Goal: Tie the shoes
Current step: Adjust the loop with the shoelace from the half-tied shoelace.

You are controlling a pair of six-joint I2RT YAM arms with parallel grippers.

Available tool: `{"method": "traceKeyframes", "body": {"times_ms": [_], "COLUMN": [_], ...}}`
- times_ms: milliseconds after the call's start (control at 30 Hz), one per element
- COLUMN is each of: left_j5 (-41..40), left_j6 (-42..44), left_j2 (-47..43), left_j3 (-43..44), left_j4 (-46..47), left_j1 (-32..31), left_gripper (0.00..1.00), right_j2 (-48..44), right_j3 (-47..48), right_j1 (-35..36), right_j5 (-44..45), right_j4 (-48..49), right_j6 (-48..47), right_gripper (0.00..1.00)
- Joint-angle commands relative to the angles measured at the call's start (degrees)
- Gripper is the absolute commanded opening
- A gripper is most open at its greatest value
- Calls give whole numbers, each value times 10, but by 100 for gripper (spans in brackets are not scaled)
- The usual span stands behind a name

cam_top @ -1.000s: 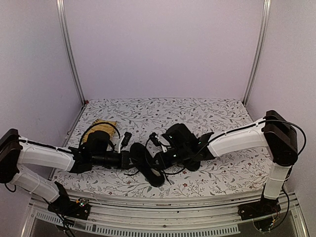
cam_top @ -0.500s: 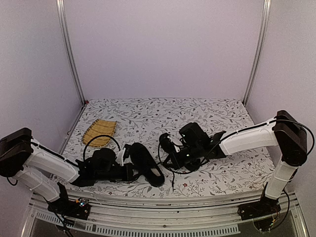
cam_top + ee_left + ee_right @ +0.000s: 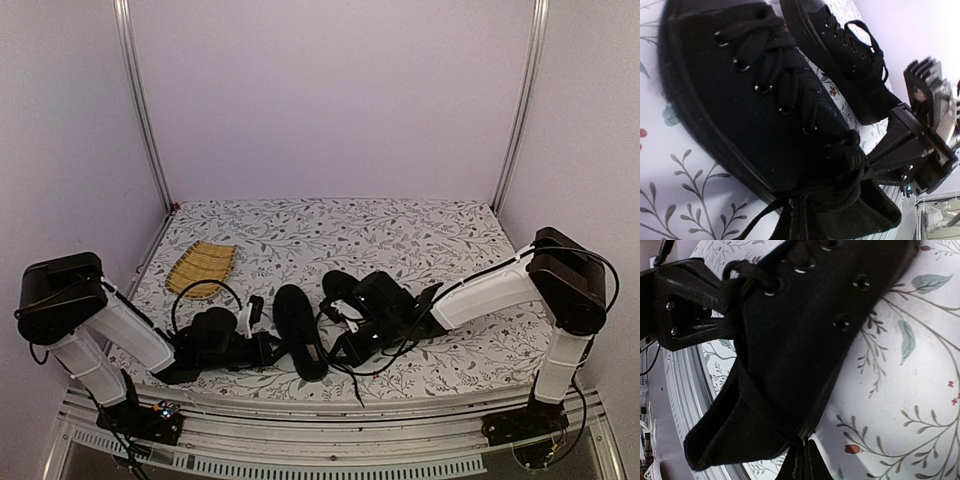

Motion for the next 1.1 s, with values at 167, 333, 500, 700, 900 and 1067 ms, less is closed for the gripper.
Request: {"method": "traceKeyframes", "body": {"times_ms": [167,333,500,700,900,1067], "left_j5": [36,63,47,12,24,29], "left_j6": [49,99,150,222,270,278], "left_j2": [-8,-29,-107,-226,-264,-257], "left_j3": [-35,-46,-61,-64,-47,-49], "left_j4": [83,108,80,-28,-112,-126], "left_j1": [35,36,35,35,36,36], "left_gripper": [0,0,0,0,0,0], "right_j2": [27,-9,-53,-68,-25,21], "right_j3": [19,8,8,37,101,148], "right_j1": [57,57,57,37,16,11], "right_j5": [-47,17,70,103,116,95], "right_j4": [54,31,-14,-36,-36,-36], "right_j6": [52,79,89,96,79,58], "right_gripper": [2,2,2,2,2,2]}}
